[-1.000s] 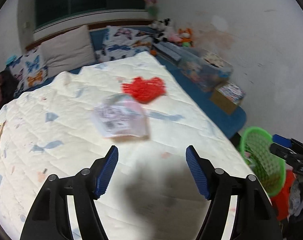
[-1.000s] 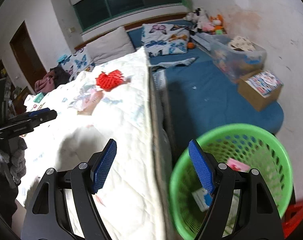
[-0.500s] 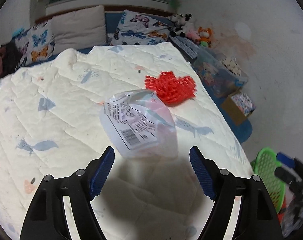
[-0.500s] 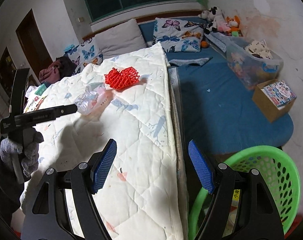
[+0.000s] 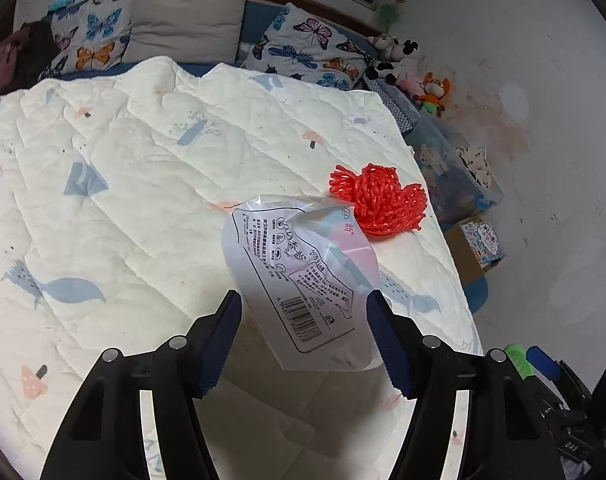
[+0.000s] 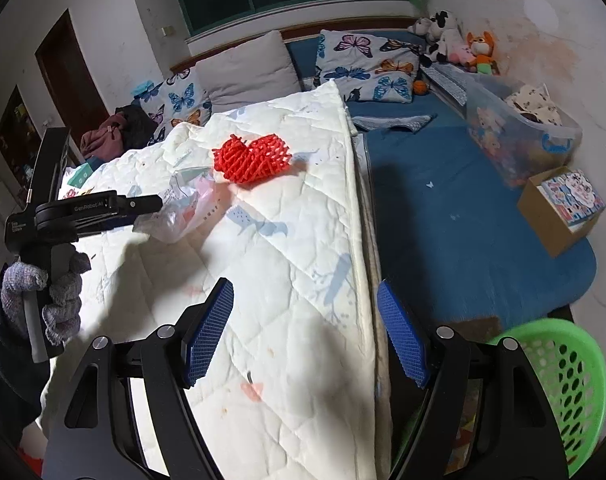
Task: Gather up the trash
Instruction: 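Grasp the clear plastic bag with the left tool, then grasp the red mesh net with the right tool while the left holds the bag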
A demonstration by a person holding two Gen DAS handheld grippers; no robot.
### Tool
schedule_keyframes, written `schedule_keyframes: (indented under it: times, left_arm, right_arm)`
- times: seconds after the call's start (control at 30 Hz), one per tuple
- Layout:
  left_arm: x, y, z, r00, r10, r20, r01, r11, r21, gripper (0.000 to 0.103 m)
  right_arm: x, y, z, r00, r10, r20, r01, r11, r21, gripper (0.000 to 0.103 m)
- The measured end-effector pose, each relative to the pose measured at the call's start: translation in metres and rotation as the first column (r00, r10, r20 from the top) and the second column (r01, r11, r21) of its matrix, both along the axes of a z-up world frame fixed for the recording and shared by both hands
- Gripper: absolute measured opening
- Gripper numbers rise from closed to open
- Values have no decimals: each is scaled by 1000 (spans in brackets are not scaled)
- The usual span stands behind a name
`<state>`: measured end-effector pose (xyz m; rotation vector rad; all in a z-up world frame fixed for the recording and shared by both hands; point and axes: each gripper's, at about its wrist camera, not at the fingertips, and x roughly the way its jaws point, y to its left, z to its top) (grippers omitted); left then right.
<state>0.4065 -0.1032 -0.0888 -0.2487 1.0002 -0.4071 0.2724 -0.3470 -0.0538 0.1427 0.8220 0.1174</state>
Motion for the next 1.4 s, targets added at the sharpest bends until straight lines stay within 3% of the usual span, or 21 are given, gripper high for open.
schedule_keyframes:
  times: [0.37, 0.53, 0.6, 0.8, 1.4]
  left_arm:
    - [8, 15, -19, 992, 37, -119, -53, 989, -139, 53]
    - [12, 18, -29, 985, 42, -167, -75, 977, -198, 33]
    - [13, 20, -34, 980, 39, -193, -83, 971, -225, 18]
    - [8, 28, -32, 980, 40, -195, -90, 963, -253, 5]
    - [-14, 98, 14, 991, 82, -101, -104, 964, -243, 3]
  right_arm:
    - [23, 13, -4, 1000, 27, -1, -27, 1000, 5, 74]
    - [28, 15, -5, 1000, 27, -2, -27, 1000, 3, 74]
    - [33, 17, -5, 1000, 27, -1, -27, 1000, 0, 74]
    - [54, 22, -5, 999, 32, 0, -32, 999, 19, 74]
    - [142, 69, -18, 997, 66, -31, -64, 995, 72, 74]
